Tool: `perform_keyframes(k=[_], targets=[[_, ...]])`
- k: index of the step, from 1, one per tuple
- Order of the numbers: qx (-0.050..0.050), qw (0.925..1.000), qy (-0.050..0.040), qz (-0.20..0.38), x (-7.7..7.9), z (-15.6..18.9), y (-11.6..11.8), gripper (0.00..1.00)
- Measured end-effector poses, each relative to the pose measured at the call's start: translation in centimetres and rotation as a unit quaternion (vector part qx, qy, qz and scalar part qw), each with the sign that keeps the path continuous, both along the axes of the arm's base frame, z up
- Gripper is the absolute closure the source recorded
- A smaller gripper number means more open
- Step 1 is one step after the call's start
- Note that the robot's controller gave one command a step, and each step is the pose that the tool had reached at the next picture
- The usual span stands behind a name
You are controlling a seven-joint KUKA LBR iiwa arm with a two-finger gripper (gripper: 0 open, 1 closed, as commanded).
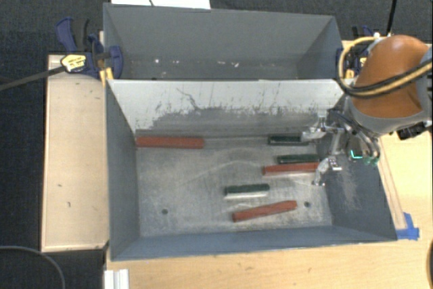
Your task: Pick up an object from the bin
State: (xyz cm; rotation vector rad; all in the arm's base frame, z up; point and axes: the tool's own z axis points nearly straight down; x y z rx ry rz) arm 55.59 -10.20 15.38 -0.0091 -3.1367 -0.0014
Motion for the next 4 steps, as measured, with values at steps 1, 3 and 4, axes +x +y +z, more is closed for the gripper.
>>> perform_keyframes(k=[1,3,4], targets=[[-0.001,1.0000,-0.0039,0.001,0.2,0.4,0.0,0.00],[0.000,0.9989,-0.0080,-0.046,0.8,-7.9,1.4,1.00],[-0.001,0.9952,-0.0042,-0.098,-0.3,7.1,2.9,1.00]])
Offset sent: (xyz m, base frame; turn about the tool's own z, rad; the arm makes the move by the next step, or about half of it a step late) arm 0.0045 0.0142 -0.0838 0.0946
